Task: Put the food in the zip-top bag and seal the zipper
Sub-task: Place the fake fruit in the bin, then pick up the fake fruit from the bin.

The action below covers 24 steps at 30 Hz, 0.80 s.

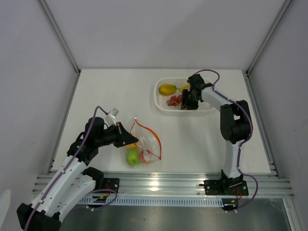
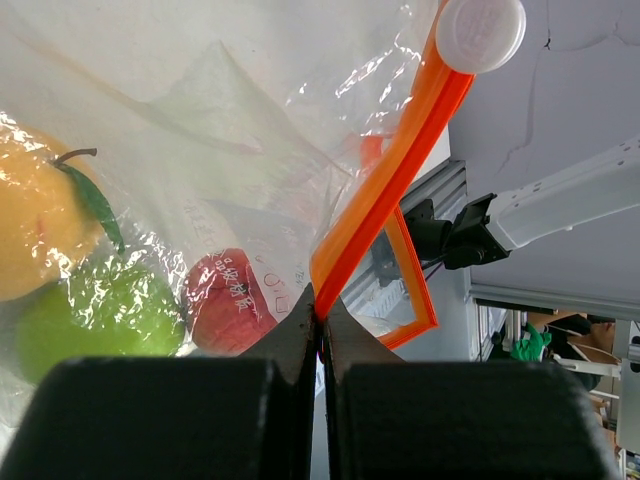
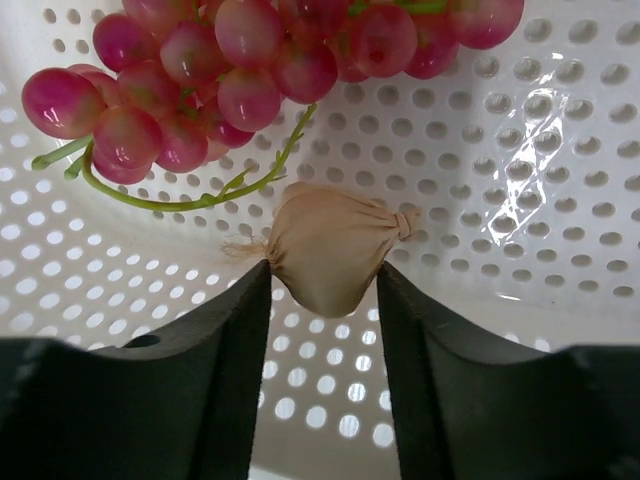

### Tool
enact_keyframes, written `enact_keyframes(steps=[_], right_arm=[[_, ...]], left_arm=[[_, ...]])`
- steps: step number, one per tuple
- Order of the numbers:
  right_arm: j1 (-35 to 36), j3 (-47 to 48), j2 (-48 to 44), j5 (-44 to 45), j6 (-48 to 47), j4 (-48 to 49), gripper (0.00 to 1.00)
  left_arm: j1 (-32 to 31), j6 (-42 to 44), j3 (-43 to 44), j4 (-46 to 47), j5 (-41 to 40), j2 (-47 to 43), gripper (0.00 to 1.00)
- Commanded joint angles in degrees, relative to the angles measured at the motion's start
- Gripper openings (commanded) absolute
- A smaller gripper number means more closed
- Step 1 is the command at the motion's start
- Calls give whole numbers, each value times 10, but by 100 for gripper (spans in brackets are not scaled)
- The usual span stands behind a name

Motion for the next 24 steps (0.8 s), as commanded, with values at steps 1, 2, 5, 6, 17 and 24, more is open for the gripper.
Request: enact_keyframes(steps=[1,2,5,6,17,24], right_arm=[[-4,26,8,-2,-3,3,46],[-4,26,7,-1,-3,4,41],[-6,26,-1,0,-3,4,29],[-6,25,-4,1,-2,4,28],[-8,21,-110,1,-10,-24,22],[29,16,-197,-63,-31,-53,24]], left_arm=[[7,9,-2,6,9,-4,1],[8,9,-2,6,9,-4,1],[8,9,-1,6,9,-4,0],[8,9,0,6,10,-4,1],[8,8,0,11,11,-1,1],[8,6,3,15,12,6,1]])
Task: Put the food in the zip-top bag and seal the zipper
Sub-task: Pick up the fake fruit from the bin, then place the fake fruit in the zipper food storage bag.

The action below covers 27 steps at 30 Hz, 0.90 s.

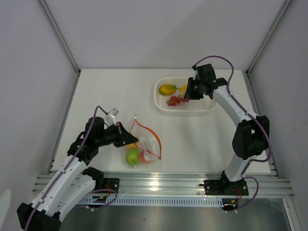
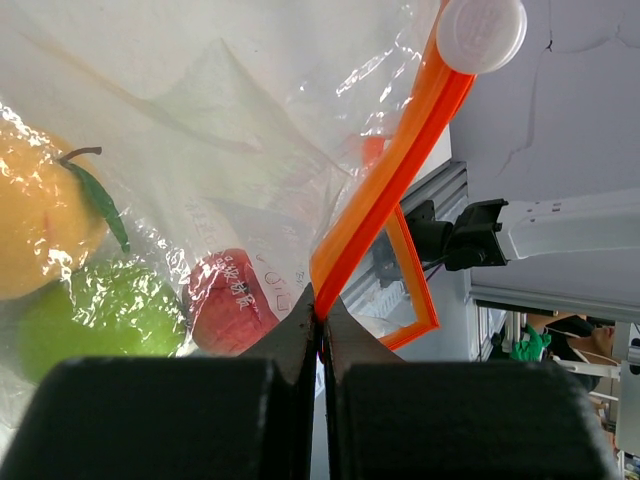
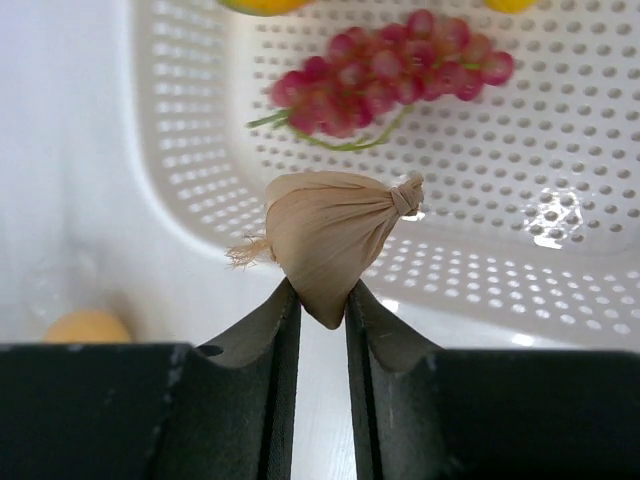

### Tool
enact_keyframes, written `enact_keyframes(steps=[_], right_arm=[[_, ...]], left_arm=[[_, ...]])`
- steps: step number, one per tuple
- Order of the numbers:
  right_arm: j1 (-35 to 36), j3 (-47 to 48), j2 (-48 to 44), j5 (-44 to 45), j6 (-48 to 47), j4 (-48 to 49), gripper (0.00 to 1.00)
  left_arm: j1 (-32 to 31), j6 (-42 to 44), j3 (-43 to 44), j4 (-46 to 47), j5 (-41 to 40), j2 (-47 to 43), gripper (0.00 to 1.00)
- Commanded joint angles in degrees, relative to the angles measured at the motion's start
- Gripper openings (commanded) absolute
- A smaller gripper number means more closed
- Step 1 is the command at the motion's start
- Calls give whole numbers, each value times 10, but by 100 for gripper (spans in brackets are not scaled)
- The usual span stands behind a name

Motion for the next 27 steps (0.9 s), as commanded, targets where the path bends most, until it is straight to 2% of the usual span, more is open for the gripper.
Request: enact_keyframes(steps=[1,9,15,18,21,27], right_arm=[[36,14,-61,-48,-31,-31,24],[167,-22,-167,-119,-76,-70,24],[269,-115,-255,-166,-74,5,25],[312,-127,-244,-180,-66,12,25],[357,-123,-222,-156,-71,1,24],[382,-120,-167,-126,-53,21,25]], left_arm=[[6,6,5,15,13,4,1],[6,7,16,11,8,7,0],[6,5,21,16,10,14,1],[6,5,28,14,11,15,1],[6,3,32,8,9,9,1],[6,-6,53,-11,18,-7,1]])
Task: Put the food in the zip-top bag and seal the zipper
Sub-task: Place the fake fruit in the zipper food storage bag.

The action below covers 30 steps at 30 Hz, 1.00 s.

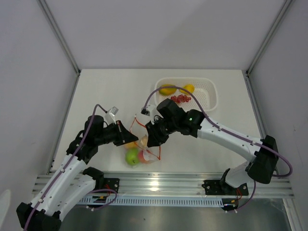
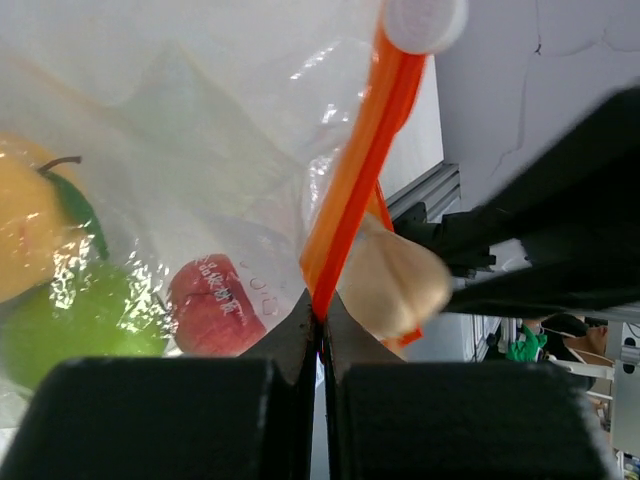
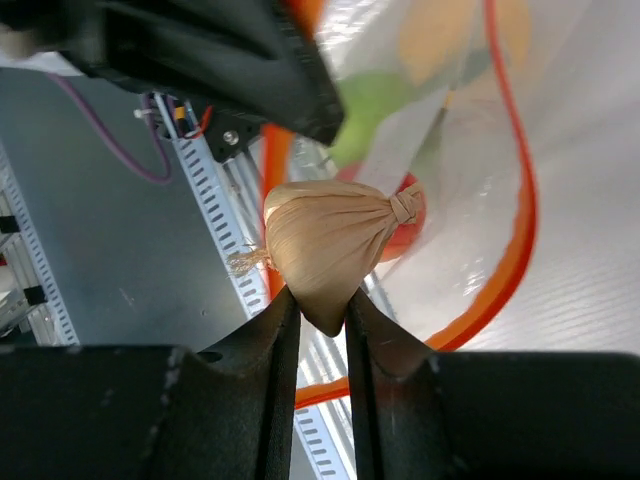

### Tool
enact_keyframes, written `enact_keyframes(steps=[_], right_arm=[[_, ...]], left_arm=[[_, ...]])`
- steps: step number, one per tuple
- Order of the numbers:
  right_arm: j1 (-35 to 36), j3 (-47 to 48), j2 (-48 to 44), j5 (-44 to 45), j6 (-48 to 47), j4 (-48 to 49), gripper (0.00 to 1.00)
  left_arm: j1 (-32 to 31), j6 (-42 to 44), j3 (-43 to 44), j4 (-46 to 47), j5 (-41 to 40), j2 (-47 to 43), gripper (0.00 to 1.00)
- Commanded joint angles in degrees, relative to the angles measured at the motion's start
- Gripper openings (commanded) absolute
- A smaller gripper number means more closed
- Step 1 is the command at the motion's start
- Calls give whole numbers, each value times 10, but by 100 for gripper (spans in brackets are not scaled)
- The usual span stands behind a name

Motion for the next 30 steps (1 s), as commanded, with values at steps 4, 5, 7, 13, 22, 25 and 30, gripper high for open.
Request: enact_keyframes(steps=[4,5,7,13,22,25,30], right_arm=[[0,9,33,53,15,41,25],[0,13,41,54,16,43,25],[0,19,50,48,18,47,25],[8,45,81,32,17,60,29],[15,64,96,54,16,57,79],[15,63,88,69,15,53,87],[13,64,61,115,11,39,87]], left_arm=[[5,-3,59,-30,19,-36,1],[5,-3,72,-39,21,-38,1],[5,-4,81,-42,24,-42,1],[5,-13,87,-41,38,-39,1],[5,-10,73,-41,28,-39,0],[5,-9,67,-39,26,-40,1],[5,-4,60,-38,19,-42,1]])
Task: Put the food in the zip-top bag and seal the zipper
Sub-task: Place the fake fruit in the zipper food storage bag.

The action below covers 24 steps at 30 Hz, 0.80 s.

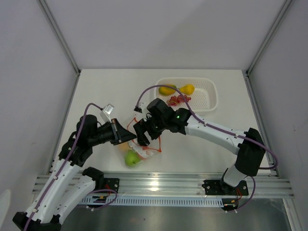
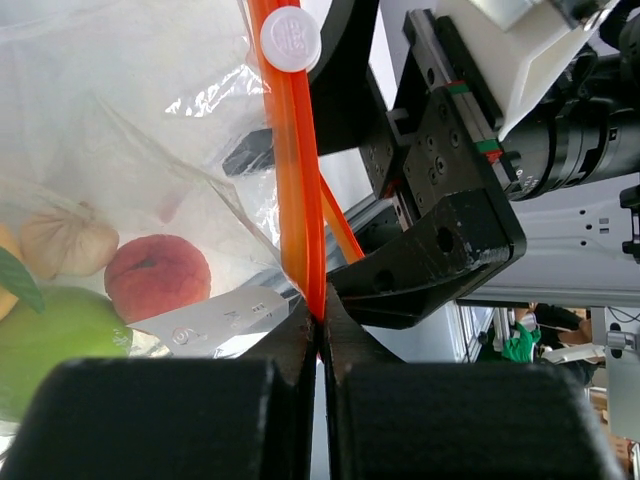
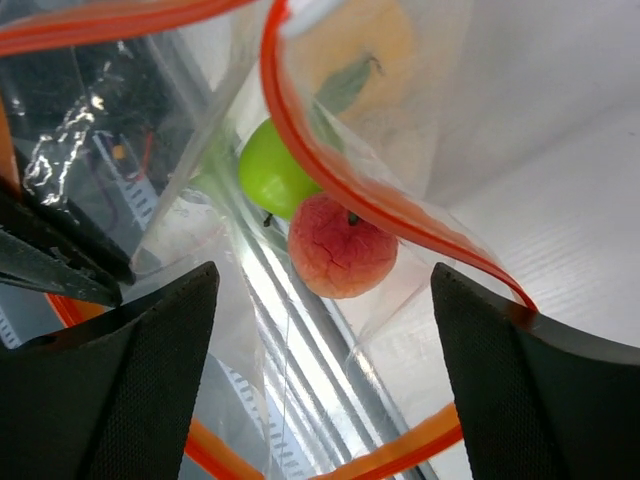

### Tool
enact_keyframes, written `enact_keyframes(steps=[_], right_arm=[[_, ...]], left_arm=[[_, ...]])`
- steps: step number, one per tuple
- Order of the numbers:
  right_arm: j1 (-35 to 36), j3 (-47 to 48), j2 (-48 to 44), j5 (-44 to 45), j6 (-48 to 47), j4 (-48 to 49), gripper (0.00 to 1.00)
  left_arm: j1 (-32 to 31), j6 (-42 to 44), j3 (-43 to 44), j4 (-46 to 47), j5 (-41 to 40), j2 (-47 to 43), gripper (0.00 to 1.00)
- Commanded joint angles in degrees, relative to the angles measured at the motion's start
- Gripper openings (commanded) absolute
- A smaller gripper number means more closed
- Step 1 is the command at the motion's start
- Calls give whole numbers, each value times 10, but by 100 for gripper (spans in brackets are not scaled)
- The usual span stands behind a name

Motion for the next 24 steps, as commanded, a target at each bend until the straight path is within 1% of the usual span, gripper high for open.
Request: enact_keyframes(steps=[1,3,5,6,13,14,18,21,24], right_arm=[[0,25,-39,58,-3,-3,90],[-7,27,-50,98,-3,-17,92],[-12,27,-68,128,-3,-24,98],[-14,27,-75,159,-3,-26,99],[-68,29,-108,185,-4,-17,99],[-74,32,-108,204,-2,-13,99],[-113,36,-112,230,16,29,99],[-149,51,-97,268,33,47,99],[-195,77,-75,272,48,55,99]], left_arm=[[4,-3,-5,7,8,-4,1],[4,-2,-8,8,6,-4,1],[4,-2,-12,11,6,-4,1],[4,-2,-12,12,6,-3,0],[4,2,-25,20,3,1,0],[4,3,-29,23,-1,2,1],[4,3,-45,29,-4,6,1],[4,-2,-55,39,3,7,1],[4,2,-56,42,6,6,1]])
